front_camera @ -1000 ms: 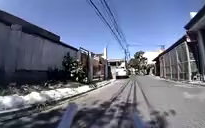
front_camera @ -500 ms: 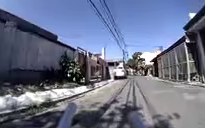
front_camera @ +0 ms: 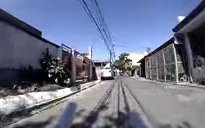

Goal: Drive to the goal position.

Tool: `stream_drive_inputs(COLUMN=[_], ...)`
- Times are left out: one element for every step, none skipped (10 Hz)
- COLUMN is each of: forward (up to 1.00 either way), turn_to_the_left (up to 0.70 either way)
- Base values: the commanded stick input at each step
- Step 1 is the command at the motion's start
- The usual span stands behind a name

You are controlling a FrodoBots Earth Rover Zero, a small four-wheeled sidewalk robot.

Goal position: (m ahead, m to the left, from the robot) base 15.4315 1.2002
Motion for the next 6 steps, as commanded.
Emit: stream_drive_inputs(forward=[1.0,1.0,1.0,1.0,1.0,1.0], turn_to_the_left=[-0.4,-0.4,-0.4,-0.39,-0.38,-0.26])
